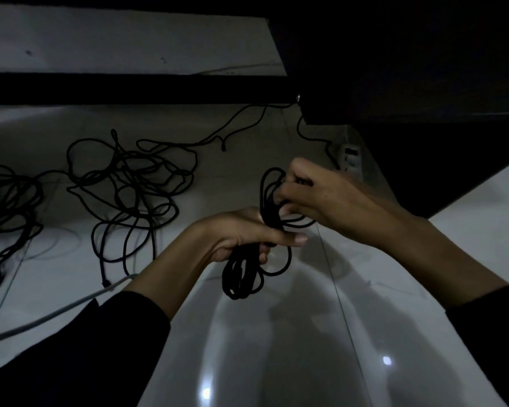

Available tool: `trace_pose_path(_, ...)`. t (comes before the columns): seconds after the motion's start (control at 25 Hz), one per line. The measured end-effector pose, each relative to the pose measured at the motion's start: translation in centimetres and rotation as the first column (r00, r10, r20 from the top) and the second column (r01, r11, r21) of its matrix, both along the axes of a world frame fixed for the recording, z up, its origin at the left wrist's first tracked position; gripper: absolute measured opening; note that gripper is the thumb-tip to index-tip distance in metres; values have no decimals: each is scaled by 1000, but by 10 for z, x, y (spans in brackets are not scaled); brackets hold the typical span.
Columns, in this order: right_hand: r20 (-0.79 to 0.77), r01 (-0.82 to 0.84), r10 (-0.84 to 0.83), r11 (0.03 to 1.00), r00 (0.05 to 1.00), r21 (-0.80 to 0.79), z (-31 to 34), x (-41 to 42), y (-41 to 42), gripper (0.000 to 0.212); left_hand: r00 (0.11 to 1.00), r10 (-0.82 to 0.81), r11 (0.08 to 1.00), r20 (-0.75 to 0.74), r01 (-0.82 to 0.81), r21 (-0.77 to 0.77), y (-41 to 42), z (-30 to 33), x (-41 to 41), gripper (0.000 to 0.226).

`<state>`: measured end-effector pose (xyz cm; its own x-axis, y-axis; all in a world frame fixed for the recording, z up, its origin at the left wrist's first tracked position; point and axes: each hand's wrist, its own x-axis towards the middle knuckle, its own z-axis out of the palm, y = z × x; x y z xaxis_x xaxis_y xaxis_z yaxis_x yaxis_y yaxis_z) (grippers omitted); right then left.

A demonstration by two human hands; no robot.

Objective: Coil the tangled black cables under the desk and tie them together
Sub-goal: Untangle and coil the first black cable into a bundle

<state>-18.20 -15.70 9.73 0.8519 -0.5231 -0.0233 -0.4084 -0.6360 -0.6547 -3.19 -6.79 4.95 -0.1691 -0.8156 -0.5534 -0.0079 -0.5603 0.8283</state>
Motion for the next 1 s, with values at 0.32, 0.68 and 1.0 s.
trace_pose_path(0.32,15,-407,436,853,900,-327,-2,24,-20,17,844,-319,940,431,340,30,-5,4,-8,21)
trace_pose_path(0.68,127,-144,98,895,987,422,-26,8,-55,14,992,-73,936,100,103,-336,-2,14,-6,24)
trace_pose_path(1.0,-142,-106,93,991,986,-83,-52,4,-39,23,880,271,962,-390,-265,70,-15,-3,13,34)
